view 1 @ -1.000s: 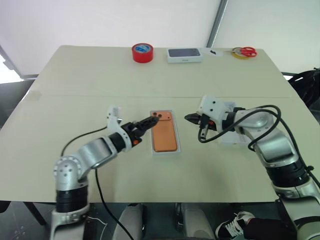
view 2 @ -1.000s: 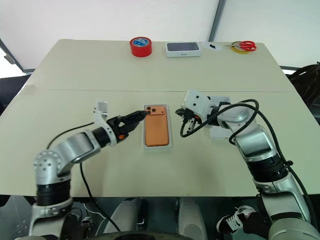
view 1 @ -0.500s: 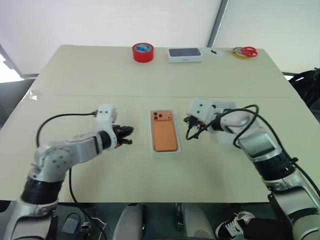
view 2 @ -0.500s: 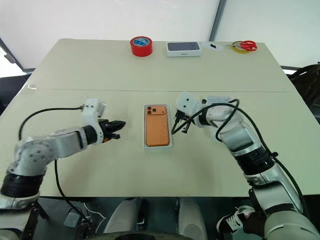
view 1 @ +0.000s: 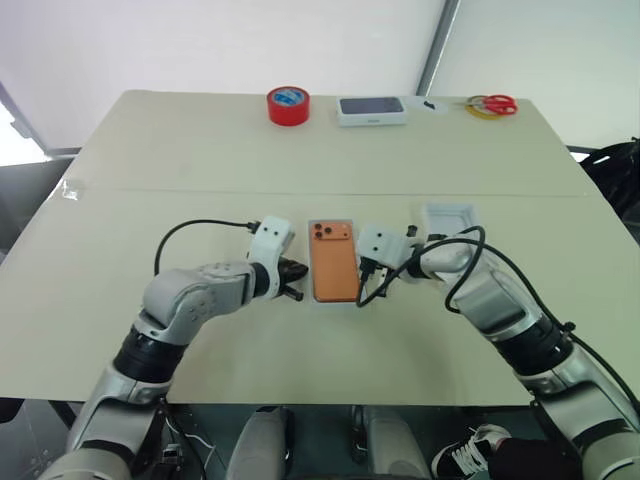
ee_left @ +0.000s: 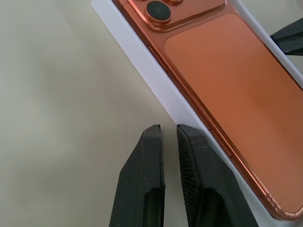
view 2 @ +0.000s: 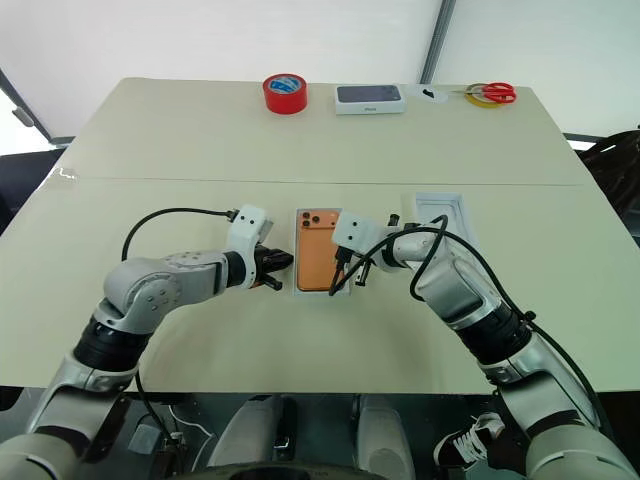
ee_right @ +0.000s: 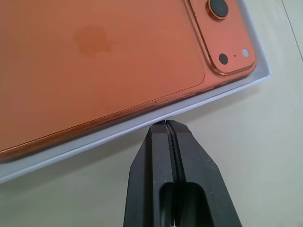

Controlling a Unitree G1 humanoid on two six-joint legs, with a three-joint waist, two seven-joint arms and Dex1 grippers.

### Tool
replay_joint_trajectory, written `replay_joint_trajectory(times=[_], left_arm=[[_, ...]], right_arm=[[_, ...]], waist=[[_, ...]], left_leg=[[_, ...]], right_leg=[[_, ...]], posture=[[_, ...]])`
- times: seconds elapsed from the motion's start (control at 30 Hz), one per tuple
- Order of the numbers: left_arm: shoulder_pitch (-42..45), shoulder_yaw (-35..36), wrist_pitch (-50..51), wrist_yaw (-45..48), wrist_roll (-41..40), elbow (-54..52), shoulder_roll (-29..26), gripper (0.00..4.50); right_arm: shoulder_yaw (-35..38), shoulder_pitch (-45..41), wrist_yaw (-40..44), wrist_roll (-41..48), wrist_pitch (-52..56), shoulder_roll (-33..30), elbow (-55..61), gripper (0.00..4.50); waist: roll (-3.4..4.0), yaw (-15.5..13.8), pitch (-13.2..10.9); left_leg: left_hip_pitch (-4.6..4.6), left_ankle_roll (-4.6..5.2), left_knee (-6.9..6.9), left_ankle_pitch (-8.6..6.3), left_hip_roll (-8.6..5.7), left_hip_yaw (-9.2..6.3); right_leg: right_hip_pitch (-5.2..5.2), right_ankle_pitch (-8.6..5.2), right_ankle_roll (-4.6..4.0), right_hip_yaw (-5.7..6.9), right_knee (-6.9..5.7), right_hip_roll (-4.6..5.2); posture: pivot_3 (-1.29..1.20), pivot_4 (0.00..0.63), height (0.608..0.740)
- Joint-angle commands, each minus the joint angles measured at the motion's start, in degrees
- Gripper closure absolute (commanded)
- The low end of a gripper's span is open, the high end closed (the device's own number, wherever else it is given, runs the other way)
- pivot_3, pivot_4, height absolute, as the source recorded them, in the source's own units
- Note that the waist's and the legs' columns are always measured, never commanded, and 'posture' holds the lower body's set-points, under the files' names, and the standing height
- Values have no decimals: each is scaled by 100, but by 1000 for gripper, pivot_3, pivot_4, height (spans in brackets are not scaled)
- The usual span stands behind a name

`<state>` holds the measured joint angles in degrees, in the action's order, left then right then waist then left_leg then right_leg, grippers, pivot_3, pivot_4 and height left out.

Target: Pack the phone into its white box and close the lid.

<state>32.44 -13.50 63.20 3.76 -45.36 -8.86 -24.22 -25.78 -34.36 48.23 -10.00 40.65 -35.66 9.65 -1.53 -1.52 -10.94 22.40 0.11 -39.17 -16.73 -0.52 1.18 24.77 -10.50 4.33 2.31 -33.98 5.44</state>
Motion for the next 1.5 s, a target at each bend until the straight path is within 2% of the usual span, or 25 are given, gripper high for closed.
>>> replay_joint_trajectory(times=[0.03, 0.43, 0.67, 0.9, 1.03, 1.07, 1.2, 1.33, 1.43, 1.5], left_arm=[[472, -466, -70, 603, 239, 311, 667, 3897], [1118, -879, -75, 1593, 1199, 1380, 2335, 3897], [1094, -776, 104, 1867, 1467, 1361, 2504, 3897], [1030, -504, 199, 1974, 1670, 1229, 2292, 3897], [944, 25, 222, 2013, 1645, 971, 1835, 3897], [917, 136, 227, 2041, 1638, 895, 1717, 3979], [743, 397, 113, 2200, 1676, 516, 1206, 3979], [515, 217, -515, 2470, 1943, 140, 743, 3979], [140, 79, -1973, 2901, 2299, -246, 570, 3979], [-45, -147, -2599, 3269, 2520, -418, 361, 3979]], right_arm=[[144, 130, 208, 156, -31, -141, 564, 4500], [1427, 1500, 501, 377, 100, -1440, 1237, 4500], [1756, 1814, 456, 380, 145, -1583, 1289, 4500], [1918, 1770, 470, 376, 78, -1729, 1111, 4500], [2480, 1760, 857, 880, 370, -2025, 1305, 4500], [2595, 1781, 947, 996, 383, -2116, 1368, 3933], [2802, 1602, 791, 1111, 536, -2258, 1259, 2163], [2743, 1060, 621, 1423, 1323, -1984, 891, 2163], [2476, 486, 345, 1451, 2019, -1702, 218, 2163], [2354, 206, 272, 1523, 2343, -1569, -123, 2163]], waist=[[0, -93, 0], [0, -86, 0], [1, -59, -1], [2, -61, -1], [9, -55, -5], [11, -55, -6], [11, -48, -6], [12, -59, -6], [13, -63, -5], [13, -71, -5]], left_leg=[[1, 1, -2, 0, -1, 1], [12, 39, -3, -22, -17, 2], [10, 41, -3, -23, -9, 4], [8, 41, -3, -23, -1, 4], [10, 41, -3, -23, -1, 5], [10, 41, -3, -23, 0, 4], [6, 41, -3, -23, 8, 4], [6, 39, -4, -22, 8, 6], [8, 38, -5, -22, 5, 10], [9, 37, -4, -22, 4, 11]], right_leg=[[0, 0, 1, 0, 1, 0], [-8, -9, 20, 1, 34, 15], [-8, -7, 23, 2, 39, 13], [-7, -7, 23, 5, 37, 7], [-5, -6, 24, 4, 37, 7], [-4, -6, 24, 4, 37, 7], [-4, -6, 22, 4, 32, 0], [-4, -4, 19, 3, 32, 2], [-3, -2, 14, 2, 33, 8], [-1, -1, 12, 1, 35, 12]], posture=[[0, 150, 736], [0, 150, 736], [0, 150, 736], [0, 150, 736], [0, 150, 736], [0, 150, 736], [0, 150, 736], [0, 150, 736], [0, 150, 736], [0, 150, 736]])
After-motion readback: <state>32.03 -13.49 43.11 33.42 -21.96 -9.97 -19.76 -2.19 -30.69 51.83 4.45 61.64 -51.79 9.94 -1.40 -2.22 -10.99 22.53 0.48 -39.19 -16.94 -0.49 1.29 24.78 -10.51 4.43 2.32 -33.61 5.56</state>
